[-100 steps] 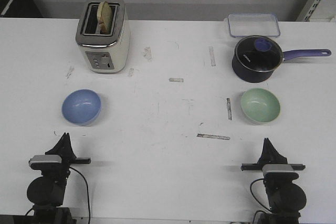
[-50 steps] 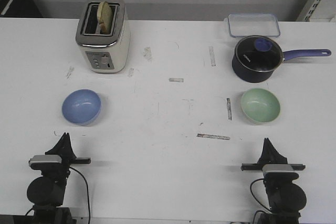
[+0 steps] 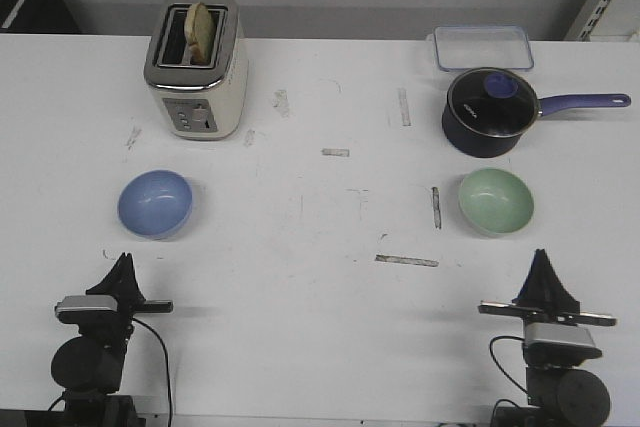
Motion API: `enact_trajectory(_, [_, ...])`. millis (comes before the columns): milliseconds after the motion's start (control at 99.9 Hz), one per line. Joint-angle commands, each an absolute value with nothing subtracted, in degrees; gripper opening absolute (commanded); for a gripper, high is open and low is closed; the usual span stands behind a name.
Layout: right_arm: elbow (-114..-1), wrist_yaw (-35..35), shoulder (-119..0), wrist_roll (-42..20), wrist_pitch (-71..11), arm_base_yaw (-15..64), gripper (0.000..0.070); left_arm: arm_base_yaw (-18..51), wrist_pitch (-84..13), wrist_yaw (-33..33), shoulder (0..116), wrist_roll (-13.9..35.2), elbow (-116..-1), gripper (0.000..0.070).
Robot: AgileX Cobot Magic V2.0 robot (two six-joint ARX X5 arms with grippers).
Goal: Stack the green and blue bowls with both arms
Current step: 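Move the right gripper forward and grasp the rim of the pale green bowl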
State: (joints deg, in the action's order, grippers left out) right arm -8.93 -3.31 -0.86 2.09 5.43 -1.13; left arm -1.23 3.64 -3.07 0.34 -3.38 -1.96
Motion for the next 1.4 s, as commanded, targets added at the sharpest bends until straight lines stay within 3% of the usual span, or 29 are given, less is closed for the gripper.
enact_trajectory(0, [-14.6,-4.7,-2.8,1.3,6.2,-1.1,0.0003,-1.2,4.4,-3.0,0.2,-3.4,-0.7,0.0001])
enact_trajectory(350, [-43.7,-4.4,-30.0,1.3,-10.5,-1.1,0.0034,-1.2,4.4,-3.0,0.2,-3.4,-0.7,0.0001])
enact_trajectory(531, [-53.5,-4.4,-43.6,1.3,-21.6,-1.3,0.0363,-1.2,4.4,-3.0,0.2,-3.4,-0.7,0.0001])
enact_trajectory(621, [-55.7,-4.3,-49.1,1.5,-25.8,-2.3,0.0432,-1.2,4.4,-3.0,0.2,-3.4,-0.7,0.0002])
enact_trajectory(931, [-56.2,7.0,-66.0,5.4,-30.9,-12.4,0.0435,-1.2,4.4,-3.0,0.2,-3.4,-0.7,0.0001])
enact_trajectory(1282, [-56.2,11.3,-81.2,5.9,-23.8,-15.5,0.0426,-1.2,4.4,-3.0,0.2,-3.4,-0.7,0.0001])
enact_trajectory(1392, [-56.2,12.9,-84.0,5.9,-22.5,-15.4,0.0363,-1.2,4.4,-3.0,0.2,-3.4,-0.7,0.0002])
